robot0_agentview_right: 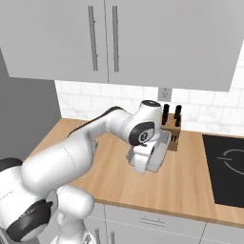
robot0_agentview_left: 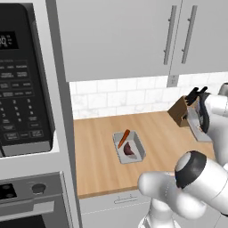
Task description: Take the meat container that has the shrimp and place it on the second highest rack of the freezer. Then take the vegetable container that has the potato and carrot and place it on the highest rack of the freezer.
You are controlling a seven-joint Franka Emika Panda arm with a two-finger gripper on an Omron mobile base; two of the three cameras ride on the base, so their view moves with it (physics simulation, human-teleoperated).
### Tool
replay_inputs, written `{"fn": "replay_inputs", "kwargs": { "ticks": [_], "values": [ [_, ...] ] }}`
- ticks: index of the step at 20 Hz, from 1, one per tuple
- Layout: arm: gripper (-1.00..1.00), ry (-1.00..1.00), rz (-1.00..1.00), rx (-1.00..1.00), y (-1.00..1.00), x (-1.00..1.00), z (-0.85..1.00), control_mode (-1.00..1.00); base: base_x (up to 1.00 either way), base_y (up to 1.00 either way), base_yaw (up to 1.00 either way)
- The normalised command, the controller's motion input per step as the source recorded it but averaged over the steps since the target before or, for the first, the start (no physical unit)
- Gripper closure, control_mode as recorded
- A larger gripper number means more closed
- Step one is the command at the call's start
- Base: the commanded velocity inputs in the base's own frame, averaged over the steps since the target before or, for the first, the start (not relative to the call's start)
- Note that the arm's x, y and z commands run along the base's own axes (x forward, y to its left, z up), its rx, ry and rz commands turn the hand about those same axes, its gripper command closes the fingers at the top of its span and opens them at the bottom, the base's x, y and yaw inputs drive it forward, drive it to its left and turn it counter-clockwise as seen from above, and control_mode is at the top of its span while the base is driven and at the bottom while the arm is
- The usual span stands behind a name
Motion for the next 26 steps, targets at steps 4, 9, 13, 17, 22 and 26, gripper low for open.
{"fn": "replay_inputs", "kwargs": {
  "ticks": [4, 9, 13, 17, 22, 26],
  "values": [
    [1.00, 0.00, 0.00, 0.00, 0.91, -0.14, 0.50, -1.00, 0.00, 0.00, 0.00],
    [1.00, 0.00, 0.00, 0.00, 0.98, -0.08, 0.50, -1.00, 0.00, 0.00, 0.00],
    [1.00, 0.00, 0.00, 0.00, 0.85, -0.04, 0.47, -1.00, 0.00, 0.00, 0.00],
    [1.00, 0.00, 0.00, 0.00, 0.76, -0.04, 0.42, -1.00, 0.00, 0.00, 0.00],
    [1.00, 0.00, 0.03, 0.04, 0.50, -0.03, 0.44, -1.00, 0.00, 0.00, 0.00],
    [1.00, 0.00, 0.04, 0.03, 0.33, -0.10, 0.30, -1.00, 0.00, 0.00, 0.00]
  ]
}}
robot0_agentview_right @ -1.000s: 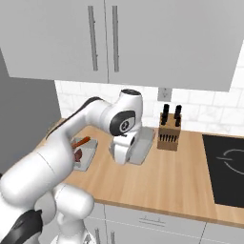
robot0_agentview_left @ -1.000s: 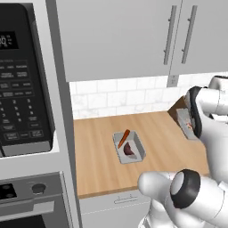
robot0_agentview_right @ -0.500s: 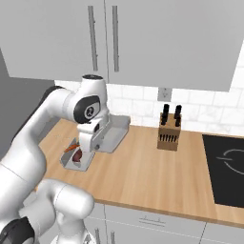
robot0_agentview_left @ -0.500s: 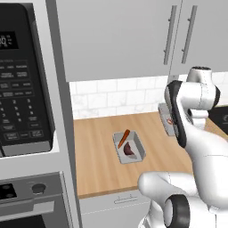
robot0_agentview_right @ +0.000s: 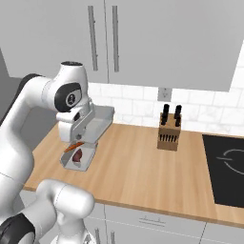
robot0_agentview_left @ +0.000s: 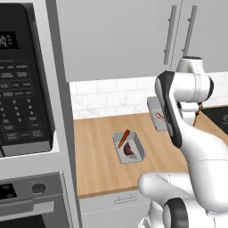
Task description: Take the meat container that has the shrimp and place it on the second highest rack of the freezer. Then take the vegetable container that has the potato and carrot and place it on the highest rack of the freezer.
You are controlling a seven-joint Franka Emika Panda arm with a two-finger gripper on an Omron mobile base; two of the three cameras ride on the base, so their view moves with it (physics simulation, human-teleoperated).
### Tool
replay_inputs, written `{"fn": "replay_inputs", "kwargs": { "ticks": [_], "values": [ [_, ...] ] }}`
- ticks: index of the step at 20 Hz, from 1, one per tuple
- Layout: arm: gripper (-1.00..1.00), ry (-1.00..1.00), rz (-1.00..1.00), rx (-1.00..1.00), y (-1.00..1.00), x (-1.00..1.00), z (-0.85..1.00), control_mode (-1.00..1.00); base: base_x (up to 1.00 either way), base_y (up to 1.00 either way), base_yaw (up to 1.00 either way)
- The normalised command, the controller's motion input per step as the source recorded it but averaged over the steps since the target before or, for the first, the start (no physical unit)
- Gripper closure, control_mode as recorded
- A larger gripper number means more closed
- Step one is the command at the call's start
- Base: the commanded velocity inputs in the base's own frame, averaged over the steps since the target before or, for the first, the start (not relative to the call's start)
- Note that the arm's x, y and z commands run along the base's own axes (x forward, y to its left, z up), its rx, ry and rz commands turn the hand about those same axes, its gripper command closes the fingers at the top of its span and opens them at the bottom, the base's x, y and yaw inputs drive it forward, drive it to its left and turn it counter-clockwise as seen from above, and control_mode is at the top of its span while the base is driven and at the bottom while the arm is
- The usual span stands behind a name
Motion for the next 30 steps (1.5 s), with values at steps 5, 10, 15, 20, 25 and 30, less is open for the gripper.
{"fn": "replay_inputs", "kwargs": {
  "ticks": [5, 10, 15, 20, 25, 30],
  "values": [
    [1.00, 0.00, 0.15, 0.03, 0.12, -0.20, 0.01, -1.00, 0.00, 0.00, 0.00],
    [1.00, 0.00, 0.11, 0.00, 0.00, -0.18, 0.00, -1.00, 0.00, 0.00, 0.00],
    [1.00, -0.03, 0.12, 0.00, 0.00, -0.09, -0.06, -1.00, 0.00, 0.00, 0.00],
    [1.00, -0.10, 0.00, 0.03, 0.00, -0.09, 0.00, -1.00, 0.00, 0.00, 0.00],
    [1.00, -0.08, 0.00, 0.03, 0.00, -0.04, 0.00, -1.00, 0.00, 0.00, 0.00],
    [1.00, -0.01, 0.00, 0.00, 0.00, 0.00, 0.00, 1.00, 0.00, 0.00, 0.00]
  ]
}}
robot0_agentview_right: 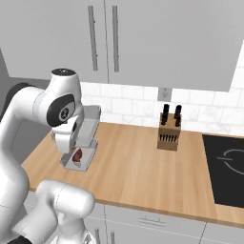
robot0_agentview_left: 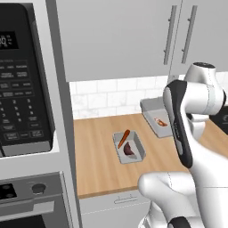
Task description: Take the meat container that has the shrimp and place it on the second highest rack of the freezer. Then take the vegetable container that has the potato and carrot and place it on the highest rack of the freezer.
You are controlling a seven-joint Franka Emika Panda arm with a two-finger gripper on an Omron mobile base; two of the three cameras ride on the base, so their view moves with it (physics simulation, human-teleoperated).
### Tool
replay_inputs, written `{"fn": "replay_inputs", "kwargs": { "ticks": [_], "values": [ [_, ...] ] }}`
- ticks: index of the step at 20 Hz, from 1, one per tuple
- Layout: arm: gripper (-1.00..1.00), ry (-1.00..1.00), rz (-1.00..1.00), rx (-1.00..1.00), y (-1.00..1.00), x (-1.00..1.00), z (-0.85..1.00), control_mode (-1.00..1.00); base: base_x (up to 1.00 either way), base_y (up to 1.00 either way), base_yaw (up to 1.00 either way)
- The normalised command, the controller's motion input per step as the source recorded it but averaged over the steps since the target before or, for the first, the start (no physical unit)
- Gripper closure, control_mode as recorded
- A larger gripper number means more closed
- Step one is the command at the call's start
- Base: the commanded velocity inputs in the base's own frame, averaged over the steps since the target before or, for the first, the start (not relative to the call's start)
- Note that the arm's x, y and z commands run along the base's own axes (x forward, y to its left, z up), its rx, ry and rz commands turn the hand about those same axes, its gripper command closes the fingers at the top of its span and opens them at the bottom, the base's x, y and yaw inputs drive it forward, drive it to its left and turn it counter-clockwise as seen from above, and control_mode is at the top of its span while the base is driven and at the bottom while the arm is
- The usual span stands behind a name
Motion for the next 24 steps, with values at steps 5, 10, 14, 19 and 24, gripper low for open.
{"fn": "replay_inputs", "kwargs": {
  "ticks": [5, 10, 14, 19, 24],
  "values": [
    [1.00, 0.00, 0.00, 0.00, 0.00, 0.00, 0.00, 1.00, -0.60, -0.03, 0.03],
    [1.00, 0.00, 0.00, 0.00, 0.00, 0.00, 0.00, 1.00, -0.81, -0.23, 0.19],
    [1.00, 0.00, 0.00, 0.00, 0.00, 0.00, 0.00, 1.00, -0.15, -0.22, 0.68],
    [1.00, 0.00, 0.00, 0.00, 0.00, 0.00, 0.00, 1.00, -0.24, -0.11, 0.96],
    [1.00, 0.00, 0.00, 0.00, 0.00, 0.00, 0.00, 1.00, -0.24, -0.01, 0.99]
  ]
}}
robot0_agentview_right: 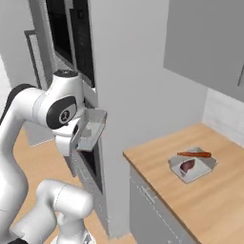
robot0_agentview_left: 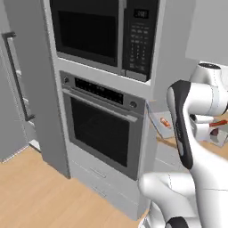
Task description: Take the meat container that has the shrimp and place it on the second highest rack of the freezer. Then take the vegetable container that has the potato and carrot and place it on the highest rack of the freezer.
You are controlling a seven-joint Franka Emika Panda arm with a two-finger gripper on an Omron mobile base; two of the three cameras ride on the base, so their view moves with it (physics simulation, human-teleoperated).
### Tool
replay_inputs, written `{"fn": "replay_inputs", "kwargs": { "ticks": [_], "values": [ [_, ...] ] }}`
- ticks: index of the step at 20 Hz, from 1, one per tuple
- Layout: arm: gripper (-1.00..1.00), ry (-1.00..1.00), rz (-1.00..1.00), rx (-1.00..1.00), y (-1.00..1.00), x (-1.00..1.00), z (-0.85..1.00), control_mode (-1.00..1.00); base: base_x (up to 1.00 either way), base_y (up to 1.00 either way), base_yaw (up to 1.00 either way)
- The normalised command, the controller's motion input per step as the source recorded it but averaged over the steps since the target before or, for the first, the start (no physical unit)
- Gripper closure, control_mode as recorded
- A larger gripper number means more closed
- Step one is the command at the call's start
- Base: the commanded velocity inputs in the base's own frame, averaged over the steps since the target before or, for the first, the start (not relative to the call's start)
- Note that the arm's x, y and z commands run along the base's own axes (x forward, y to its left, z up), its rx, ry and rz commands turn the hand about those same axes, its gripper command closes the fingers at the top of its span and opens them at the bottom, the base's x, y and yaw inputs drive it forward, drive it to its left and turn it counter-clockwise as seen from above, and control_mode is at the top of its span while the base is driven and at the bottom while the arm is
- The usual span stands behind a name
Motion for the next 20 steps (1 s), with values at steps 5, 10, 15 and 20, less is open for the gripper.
{"fn": "replay_inputs", "kwargs": {
  "ticks": [5, 10, 15, 20],
  "values": [
    [1.00, 0.00, 0.00, 0.00, 0.00, 0.00, 0.00, 1.00, -0.05, 0.04, 0.87],
    [1.00, 0.00, 0.00, 0.00, 0.00, 0.00, 0.00, 1.00, 0.38, 0.20, 0.61],
    [1.00, 0.00, 0.00, 0.00, 0.00, 0.00, 0.00, 1.00, 0.95, 0.25, 0.35],
    [1.00, 0.00, 0.00, 0.00, 0.00, 0.00, 0.00, 1.00, 1.00, 0.14, 0.18]
  ]
}}
